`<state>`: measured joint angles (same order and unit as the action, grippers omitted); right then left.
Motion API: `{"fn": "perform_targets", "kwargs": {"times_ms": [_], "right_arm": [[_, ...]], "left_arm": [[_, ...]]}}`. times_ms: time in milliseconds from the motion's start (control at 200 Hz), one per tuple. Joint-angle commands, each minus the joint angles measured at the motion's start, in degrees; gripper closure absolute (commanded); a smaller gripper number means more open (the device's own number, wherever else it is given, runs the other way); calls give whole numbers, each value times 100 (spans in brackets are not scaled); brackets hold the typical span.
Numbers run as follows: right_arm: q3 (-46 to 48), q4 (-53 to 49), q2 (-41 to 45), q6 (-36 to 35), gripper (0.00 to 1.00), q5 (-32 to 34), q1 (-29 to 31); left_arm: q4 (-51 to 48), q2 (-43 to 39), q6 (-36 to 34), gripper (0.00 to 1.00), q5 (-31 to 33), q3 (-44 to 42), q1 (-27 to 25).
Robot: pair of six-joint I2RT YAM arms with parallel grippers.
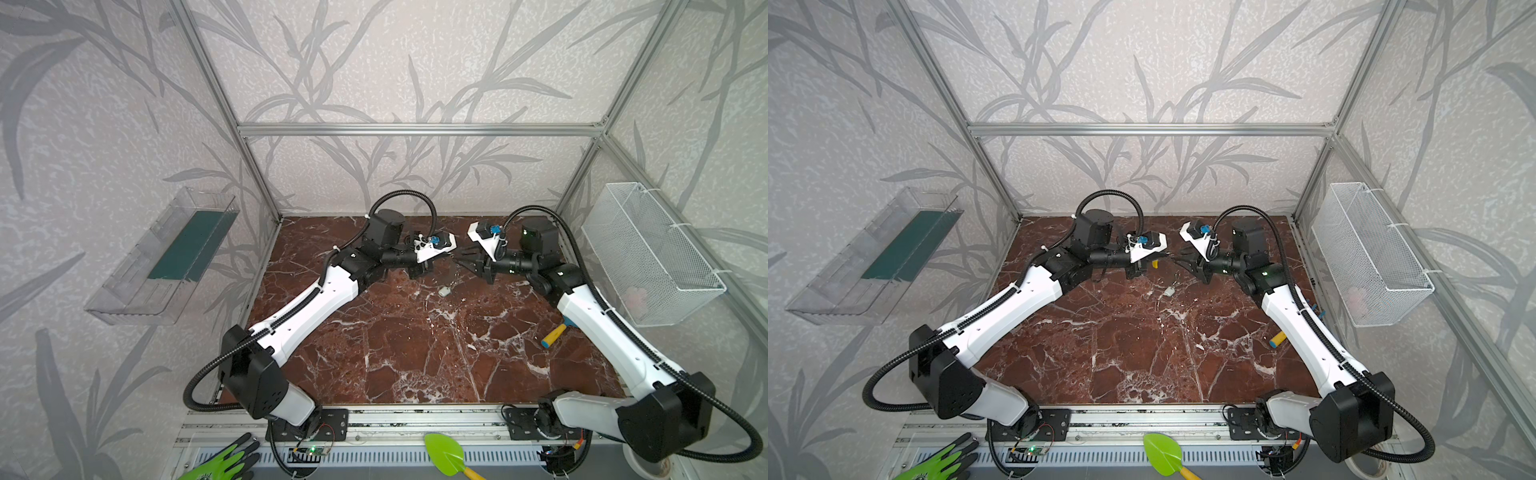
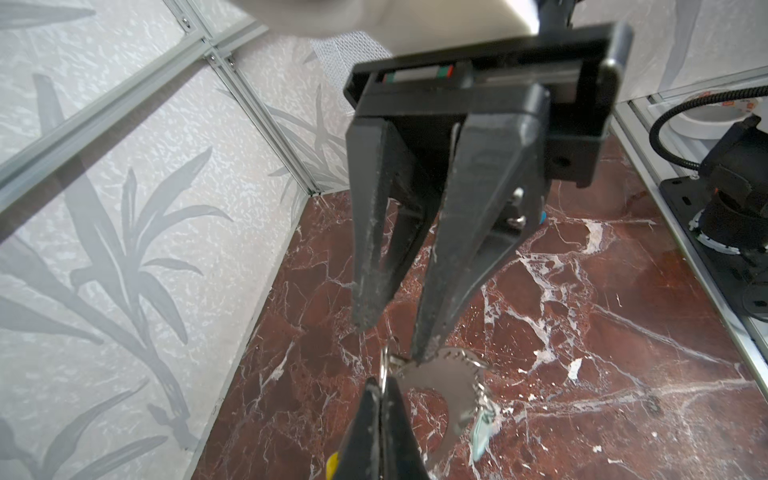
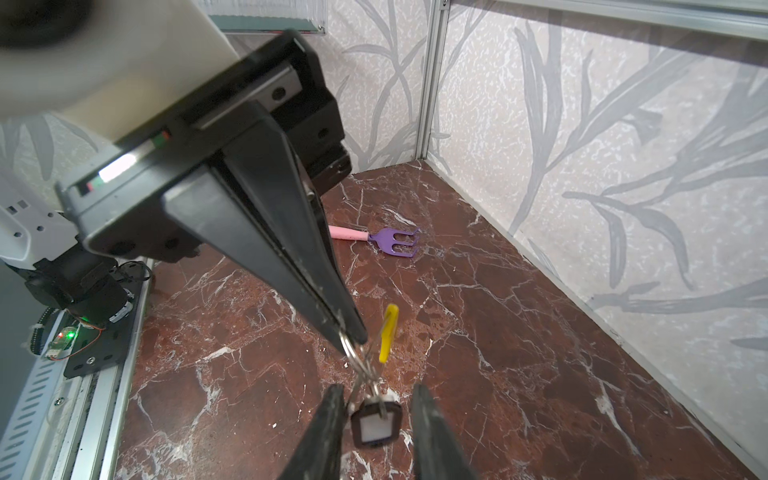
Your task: Put the keys on the keyring
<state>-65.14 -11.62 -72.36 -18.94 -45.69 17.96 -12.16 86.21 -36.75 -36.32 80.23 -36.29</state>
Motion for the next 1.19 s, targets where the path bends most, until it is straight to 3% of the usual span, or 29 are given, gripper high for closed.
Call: {"fn": "perform_targets", "kwargs": {"times_ms": [0,315,525,820,910,980,1190], "right_arm": [[-5,204,-36,-65,72,-132,24],[15,616,-93,-40,87,-636,48],[-53,676,-143,-66,90,-756,164],[-269,-41,-334,-403,98,-304,164],[-397,-309,-439,-506,95,-217,164],[-467,-487,-435,-642,83,-34,169],[-24,138,-4,-652,69,965,78]], "left_arm": [[639,-262,339,100,-140,-138,40],[2901,-357,1911,100,-724,-971,223],[4885,-112,3210,100,-870,-1409,246],[5081,-119,3335,100,-992,-1387,246],[5084,-114,3359,100,-1039,-1378,246],[5069,-106,3356,100,-1043,-1370,251],[4796,-149,3212,100,-1141,-1335,284]]}}
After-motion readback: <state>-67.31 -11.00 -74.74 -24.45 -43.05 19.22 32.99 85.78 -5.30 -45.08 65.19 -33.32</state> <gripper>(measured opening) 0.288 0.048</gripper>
